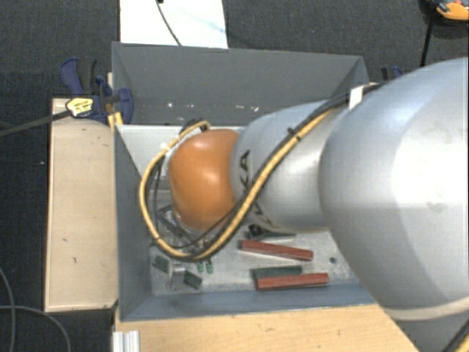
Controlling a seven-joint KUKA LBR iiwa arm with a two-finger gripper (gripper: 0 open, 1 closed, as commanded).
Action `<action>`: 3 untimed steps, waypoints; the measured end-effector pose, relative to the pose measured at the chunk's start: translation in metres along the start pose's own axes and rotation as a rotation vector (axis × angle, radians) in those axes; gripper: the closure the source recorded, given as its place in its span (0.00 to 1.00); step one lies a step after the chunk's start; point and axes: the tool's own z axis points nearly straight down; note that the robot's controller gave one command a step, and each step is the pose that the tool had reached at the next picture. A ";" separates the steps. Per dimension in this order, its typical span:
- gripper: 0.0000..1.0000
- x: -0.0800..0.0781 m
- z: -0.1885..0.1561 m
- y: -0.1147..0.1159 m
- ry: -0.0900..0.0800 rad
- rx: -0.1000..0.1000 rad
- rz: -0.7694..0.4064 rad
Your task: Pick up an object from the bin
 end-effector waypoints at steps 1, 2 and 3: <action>0.00 0.013 -0.007 0.001 -0.001 -0.001 -0.005; 0.00 0.006 0.037 0.001 -0.002 -0.001 0.253; 1.00 0.008 0.045 0.003 -0.003 0.000 0.043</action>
Offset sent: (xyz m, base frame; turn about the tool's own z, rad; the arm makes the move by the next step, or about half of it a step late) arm -0.0066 0.0013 -0.0419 0.2772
